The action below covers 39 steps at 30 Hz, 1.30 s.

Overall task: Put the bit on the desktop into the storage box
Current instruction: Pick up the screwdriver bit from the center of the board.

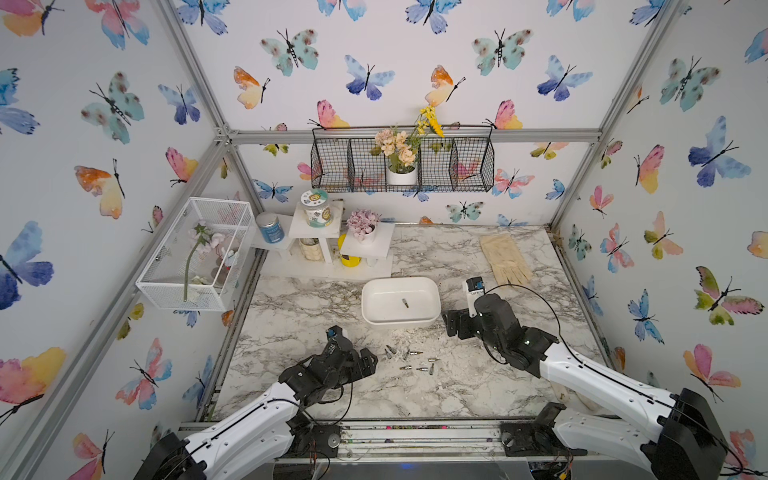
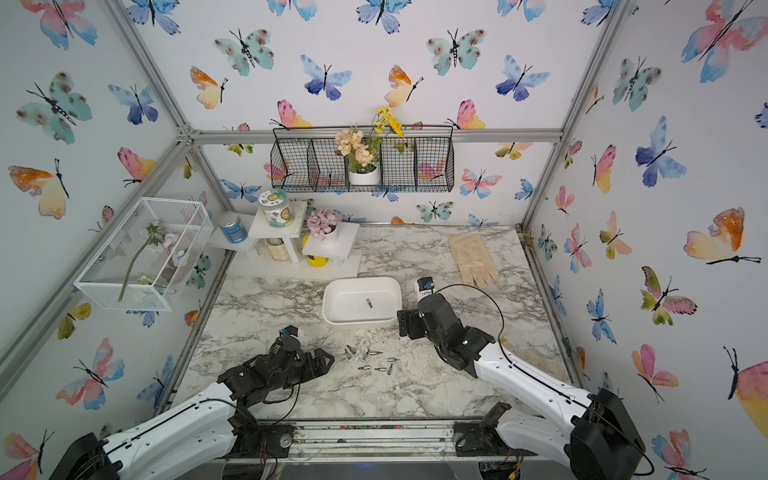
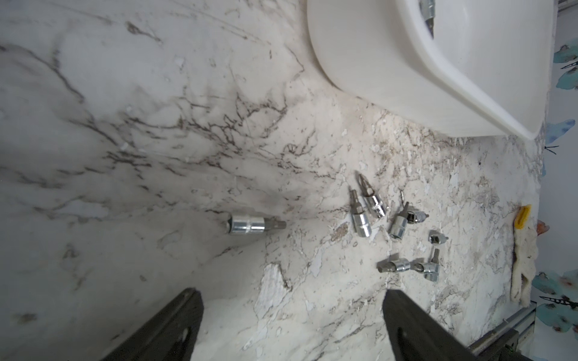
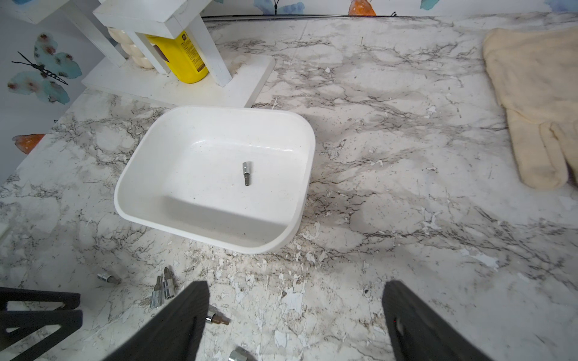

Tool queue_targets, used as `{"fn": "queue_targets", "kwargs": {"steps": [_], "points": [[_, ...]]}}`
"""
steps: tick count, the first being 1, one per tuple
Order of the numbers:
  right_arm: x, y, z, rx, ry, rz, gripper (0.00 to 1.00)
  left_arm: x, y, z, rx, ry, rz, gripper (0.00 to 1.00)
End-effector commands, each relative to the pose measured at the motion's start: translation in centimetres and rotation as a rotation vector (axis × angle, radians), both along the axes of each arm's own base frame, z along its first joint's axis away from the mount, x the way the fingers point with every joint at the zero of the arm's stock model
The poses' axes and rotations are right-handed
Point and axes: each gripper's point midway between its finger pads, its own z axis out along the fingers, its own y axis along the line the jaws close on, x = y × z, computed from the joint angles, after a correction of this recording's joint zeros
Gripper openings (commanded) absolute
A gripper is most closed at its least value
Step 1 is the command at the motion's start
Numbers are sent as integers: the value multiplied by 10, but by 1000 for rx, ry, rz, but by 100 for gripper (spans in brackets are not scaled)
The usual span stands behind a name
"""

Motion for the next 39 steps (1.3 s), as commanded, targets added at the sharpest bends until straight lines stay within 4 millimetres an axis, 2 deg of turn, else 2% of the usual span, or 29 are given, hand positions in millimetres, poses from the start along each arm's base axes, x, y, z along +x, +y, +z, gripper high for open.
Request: {"fn": "queue_targets", "kwargs": {"steps": [1, 20, 39], "points": [[3, -7, 2, -3, -17, -37, 92, 9, -2, 2, 0, -39, 14, 95], [-1, -14, 0, -8, -14, -51, 92, 24, -8, -11, 52, -52, 0, 93], [-4, -16, -5, -11, -4, -52, 92, 36, -2, -19, 174, -74, -17, 87]]}}
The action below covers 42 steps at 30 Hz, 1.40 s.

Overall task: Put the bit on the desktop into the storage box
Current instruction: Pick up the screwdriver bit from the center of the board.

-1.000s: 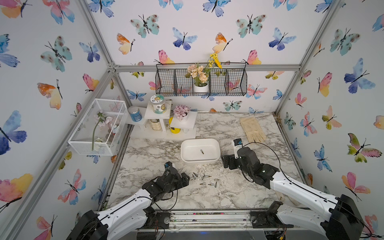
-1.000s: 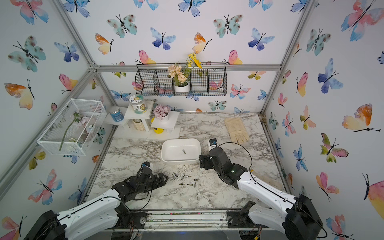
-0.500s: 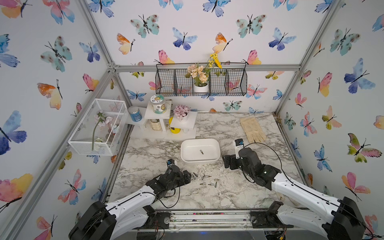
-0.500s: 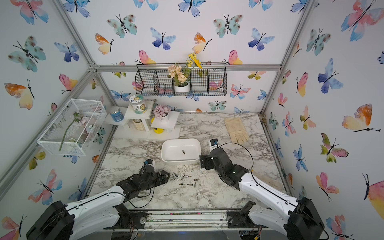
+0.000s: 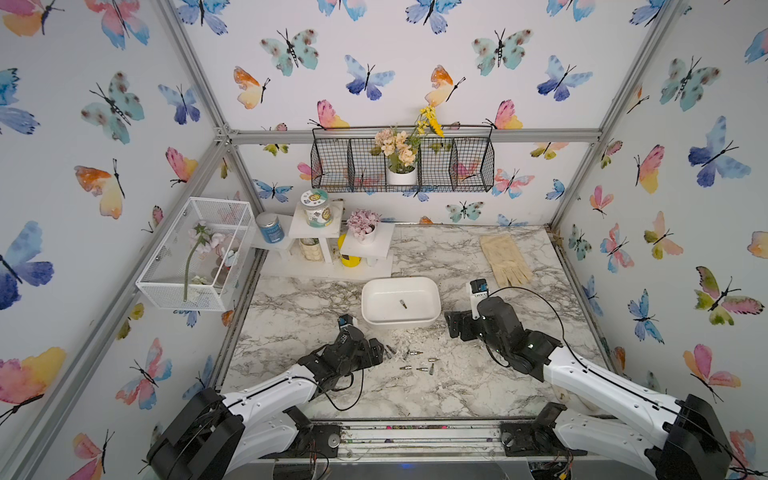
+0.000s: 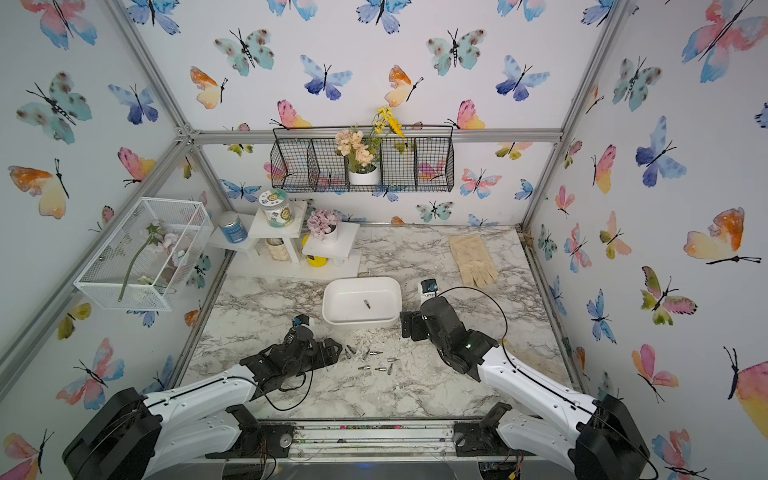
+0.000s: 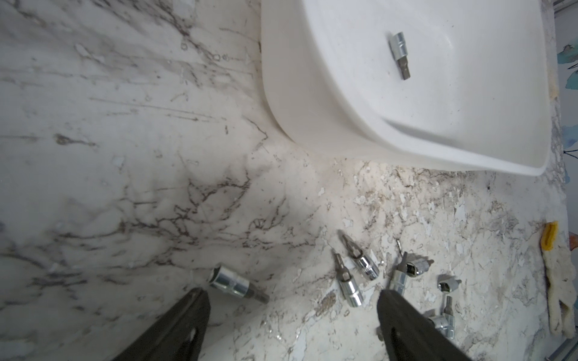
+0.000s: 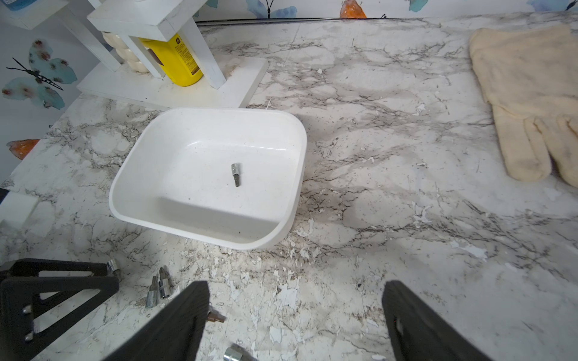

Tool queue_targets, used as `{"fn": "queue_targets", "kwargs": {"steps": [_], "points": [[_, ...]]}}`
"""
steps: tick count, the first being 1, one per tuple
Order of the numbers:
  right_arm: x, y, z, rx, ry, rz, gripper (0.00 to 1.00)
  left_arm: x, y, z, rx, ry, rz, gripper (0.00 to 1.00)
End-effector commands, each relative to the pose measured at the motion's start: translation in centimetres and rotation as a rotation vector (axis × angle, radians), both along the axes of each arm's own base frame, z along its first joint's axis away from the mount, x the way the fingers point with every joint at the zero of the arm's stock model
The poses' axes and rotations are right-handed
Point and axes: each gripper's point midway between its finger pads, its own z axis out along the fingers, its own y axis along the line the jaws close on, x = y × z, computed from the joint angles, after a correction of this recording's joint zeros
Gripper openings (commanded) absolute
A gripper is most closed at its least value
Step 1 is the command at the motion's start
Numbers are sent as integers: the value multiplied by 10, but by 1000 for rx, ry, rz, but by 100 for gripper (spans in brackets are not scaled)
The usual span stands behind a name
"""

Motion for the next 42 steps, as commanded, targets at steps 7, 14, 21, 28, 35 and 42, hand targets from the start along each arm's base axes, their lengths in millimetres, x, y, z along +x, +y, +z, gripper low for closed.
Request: {"fn": "queue_targets", "kwargs": {"steps": [7, 14, 21, 28, 35, 42], "points": [[0, -8, -4, -12, 5, -30, 92, -7, 24, -24, 182, 55, 7, 77], [0, -8, -5, -13, 5, -31, 92, -13, 19, -26, 180, 72, -16, 71], [0, -8, -6, -15, 7, -31, 92, -11, 17, -28, 197, 69, -25, 66], [-1, -9, -8, -19, 10, -33, 92, -6, 11, -27, 207, 50, -43, 63], [-2, -11, -8, -23, 8, -37, 92, -6, 8, -31, 245, 57, -62, 57], [-2, -11, -7, -20, 7, -36, 92, -9, 11, -35, 304, 66, -63, 48]]}}
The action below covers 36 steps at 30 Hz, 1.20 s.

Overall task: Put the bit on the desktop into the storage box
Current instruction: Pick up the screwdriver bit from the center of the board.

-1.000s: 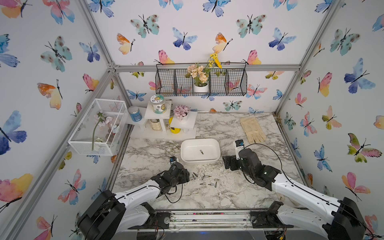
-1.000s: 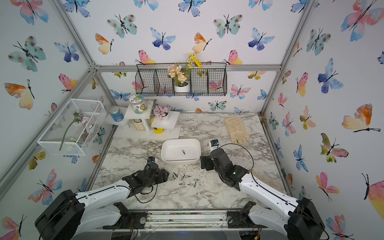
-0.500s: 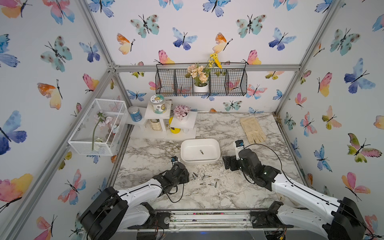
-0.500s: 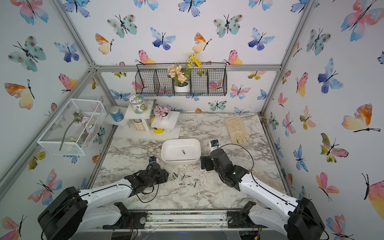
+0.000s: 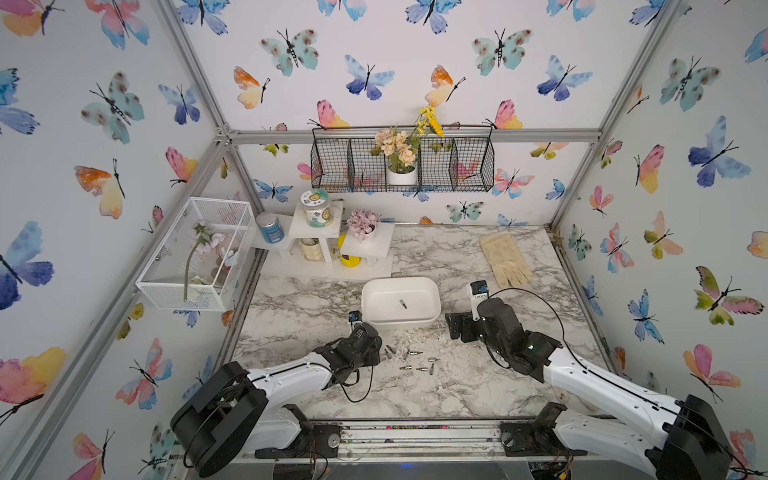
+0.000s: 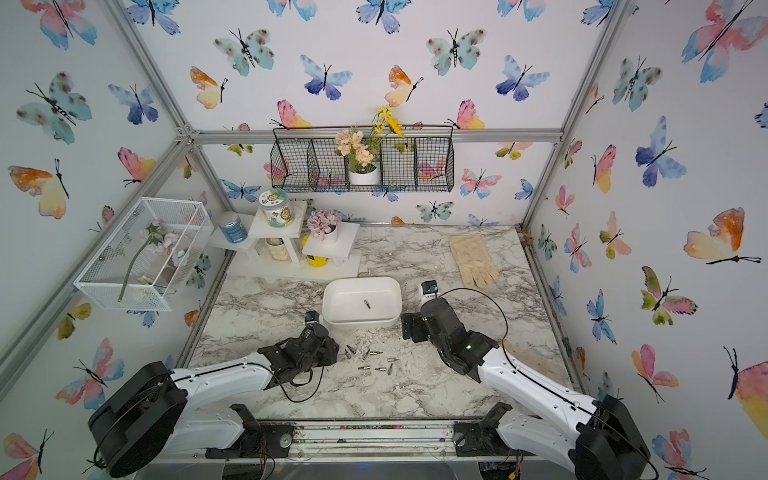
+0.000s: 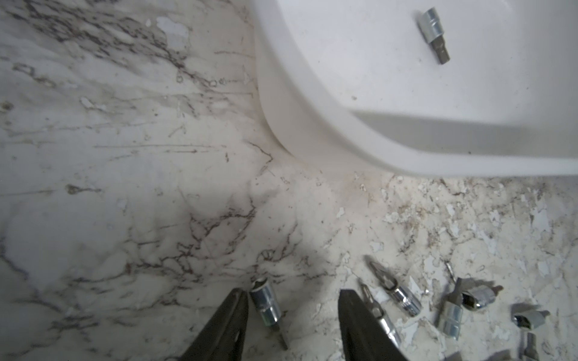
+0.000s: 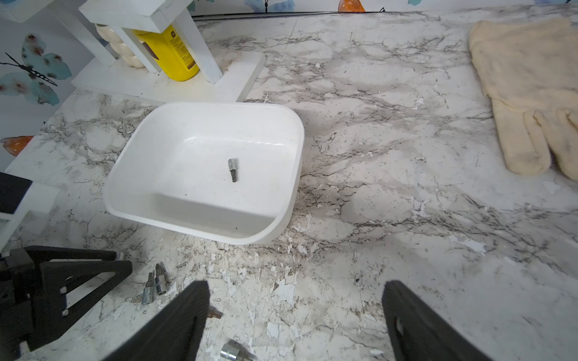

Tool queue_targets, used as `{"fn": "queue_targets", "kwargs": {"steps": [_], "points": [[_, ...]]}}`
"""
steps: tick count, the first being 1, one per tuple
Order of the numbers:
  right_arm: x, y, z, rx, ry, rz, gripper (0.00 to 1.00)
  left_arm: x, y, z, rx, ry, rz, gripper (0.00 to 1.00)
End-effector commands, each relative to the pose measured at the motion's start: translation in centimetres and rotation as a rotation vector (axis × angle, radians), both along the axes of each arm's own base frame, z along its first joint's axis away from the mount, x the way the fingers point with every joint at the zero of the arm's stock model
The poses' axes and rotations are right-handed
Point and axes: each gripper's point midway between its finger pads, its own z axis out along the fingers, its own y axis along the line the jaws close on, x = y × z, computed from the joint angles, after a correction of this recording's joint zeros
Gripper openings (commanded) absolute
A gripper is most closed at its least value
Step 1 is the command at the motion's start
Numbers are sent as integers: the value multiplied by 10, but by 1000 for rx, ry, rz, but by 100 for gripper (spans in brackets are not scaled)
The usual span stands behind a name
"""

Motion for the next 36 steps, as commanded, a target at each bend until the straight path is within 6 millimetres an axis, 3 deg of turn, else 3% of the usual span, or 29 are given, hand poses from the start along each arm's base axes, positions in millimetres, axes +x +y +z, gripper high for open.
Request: {"fn": "queue_targets", "kwargs": {"steps": [1, 19, 36], "points": [[0, -9, -3, -15, -2, -33, 92, -18, 18, -23, 114, 83, -1, 47], [0, -9, -2, -8, -2, -35, 92, -24, 29, -46, 254, 173, -19, 22], [0, -9, -4, -13, 0, -37, 92, -41, 30, -45, 306, 210, -41, 21]]}}
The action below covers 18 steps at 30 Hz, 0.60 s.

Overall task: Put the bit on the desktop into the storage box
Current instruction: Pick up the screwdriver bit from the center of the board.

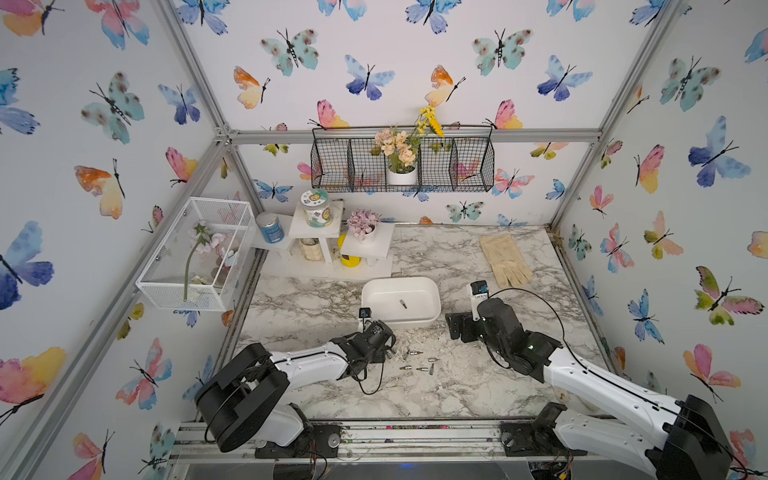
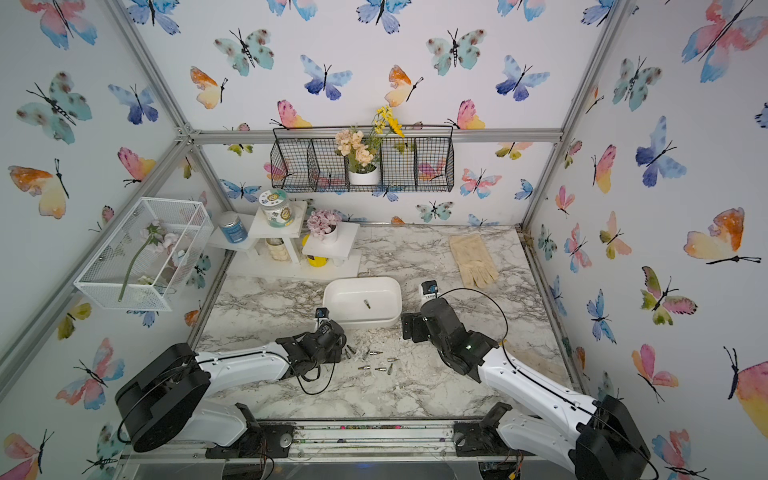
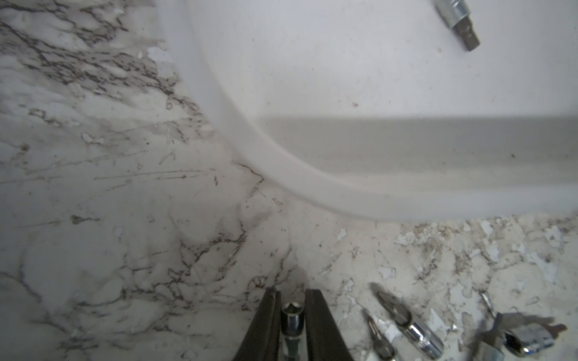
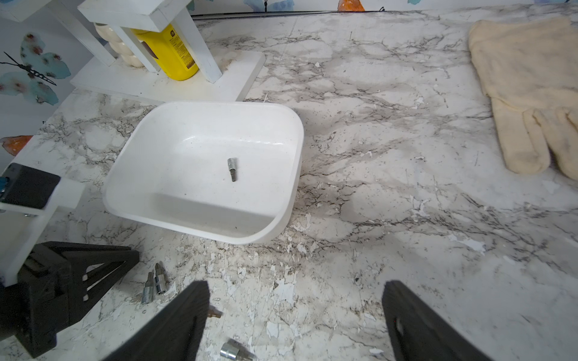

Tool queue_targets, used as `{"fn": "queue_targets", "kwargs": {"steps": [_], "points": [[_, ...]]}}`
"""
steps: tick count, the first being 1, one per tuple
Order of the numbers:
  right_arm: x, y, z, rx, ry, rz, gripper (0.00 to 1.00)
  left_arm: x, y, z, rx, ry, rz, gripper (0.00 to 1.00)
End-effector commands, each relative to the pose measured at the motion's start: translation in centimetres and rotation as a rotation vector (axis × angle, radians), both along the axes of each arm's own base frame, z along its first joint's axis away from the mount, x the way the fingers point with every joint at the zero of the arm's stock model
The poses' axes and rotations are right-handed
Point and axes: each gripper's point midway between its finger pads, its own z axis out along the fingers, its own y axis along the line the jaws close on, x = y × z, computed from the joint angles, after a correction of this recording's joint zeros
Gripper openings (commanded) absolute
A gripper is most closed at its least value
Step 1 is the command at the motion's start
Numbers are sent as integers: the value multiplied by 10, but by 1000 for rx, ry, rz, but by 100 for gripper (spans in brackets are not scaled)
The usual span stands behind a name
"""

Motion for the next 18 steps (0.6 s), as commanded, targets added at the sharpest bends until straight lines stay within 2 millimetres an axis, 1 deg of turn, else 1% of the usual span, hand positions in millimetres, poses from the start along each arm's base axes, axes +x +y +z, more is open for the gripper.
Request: {"fn": "queue_targets", "kwargs": {"steps": [1, 8, 14, 18], "points": [[0, -9, -3, -10, -3, -37, 92, -47, 35, -36, 143, 197, -13, 21], [0, -10, -2, -9, -5, -38, 92, -48, 36, -36, 149, 199, -16, 21], [0, -10, -1, -7, -9, -39, 92, -48, 39, -38, 160, 200, -10, 13], [-1, -11, -1, -10, -7, -40, 92, -47, 38, -34, 151, 186, -9, 12]]}}
